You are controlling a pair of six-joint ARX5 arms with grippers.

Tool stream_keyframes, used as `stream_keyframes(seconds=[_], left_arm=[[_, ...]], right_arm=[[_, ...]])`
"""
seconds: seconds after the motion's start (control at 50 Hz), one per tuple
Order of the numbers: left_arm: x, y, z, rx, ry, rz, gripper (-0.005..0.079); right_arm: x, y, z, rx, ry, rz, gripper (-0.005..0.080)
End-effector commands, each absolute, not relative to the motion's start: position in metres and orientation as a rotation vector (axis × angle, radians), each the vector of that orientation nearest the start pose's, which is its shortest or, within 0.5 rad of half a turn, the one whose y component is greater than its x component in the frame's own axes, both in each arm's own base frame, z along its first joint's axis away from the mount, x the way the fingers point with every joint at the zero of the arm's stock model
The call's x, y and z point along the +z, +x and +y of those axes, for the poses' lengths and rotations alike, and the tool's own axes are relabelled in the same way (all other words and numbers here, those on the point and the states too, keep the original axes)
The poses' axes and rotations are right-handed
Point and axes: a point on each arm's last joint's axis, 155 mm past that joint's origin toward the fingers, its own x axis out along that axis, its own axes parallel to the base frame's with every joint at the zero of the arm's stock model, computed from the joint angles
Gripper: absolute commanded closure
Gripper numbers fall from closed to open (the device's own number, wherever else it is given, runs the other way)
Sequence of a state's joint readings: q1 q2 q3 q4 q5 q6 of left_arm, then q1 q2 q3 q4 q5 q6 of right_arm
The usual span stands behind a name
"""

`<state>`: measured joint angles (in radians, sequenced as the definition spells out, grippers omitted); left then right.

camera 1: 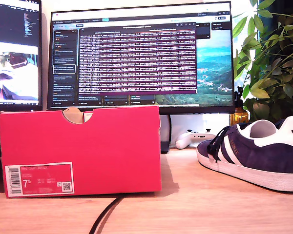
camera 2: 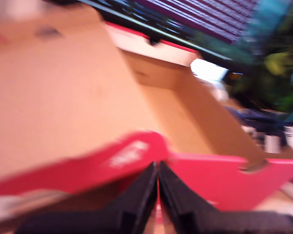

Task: Pack the blue shoes by picking the first shoe and placing it inside the red shoebox, left side, then picking and rotating the second shoe and placing it in the shoebox

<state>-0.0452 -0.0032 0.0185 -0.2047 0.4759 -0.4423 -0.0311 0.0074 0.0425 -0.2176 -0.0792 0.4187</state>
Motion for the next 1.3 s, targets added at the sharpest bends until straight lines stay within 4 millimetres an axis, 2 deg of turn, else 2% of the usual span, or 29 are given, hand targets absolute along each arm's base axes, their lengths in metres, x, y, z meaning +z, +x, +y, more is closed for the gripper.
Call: stream_keyframes(seconds=[0.0, 0.14, 0.32, 0.72, 0.94, 1.12, 1.28], left_arm=[[0.103, 0.22, -0.101, -0.483, -0.51, 0.37, 0.0764], [0.083, 0.217, -0.107, -0.474, -0.512, 0.464, 0.0764], [0.057, 0.218, -0.101, -0.4, -0.499, 0.568, 0.0764], [0.068, 0.245, -0.101, -0.386, -0.476, 0.494, 0.0764], [0.066, 0.252, -0.116, -0.436, -0.474, 0.502, 0.0764], [0.062, 0.254, -0.129, -0.478, -0.47, 0.516, 0.0764], [0.059, 0.254, -0.135, -0.492, -0.469, 0.524, 0.0764]], right_arm=[[0.129, 0.247, 0.008, 0.018, 0.429, 0.18, 0.0752], [0.13, 0.246, 0.016, 0.062, 0.431, 0.187, 0.0752], [0.13, 0.246, 0.016, 0.063, 0.423, 0.186, 0.0752], [0.133, 0.242, 0.023, 0.094, 0.408, 0.216, 0.0744], [0.157, 0.238, 0.032, 0.141, 0.417, 0.234, 0.0734], [0.195, 0.238, 0.048, 0.222, 0.42, 0.256, 0.0728], [0.194, 0.238, 0.066, 0.269, 0.434, 0.484, 0.0729]])
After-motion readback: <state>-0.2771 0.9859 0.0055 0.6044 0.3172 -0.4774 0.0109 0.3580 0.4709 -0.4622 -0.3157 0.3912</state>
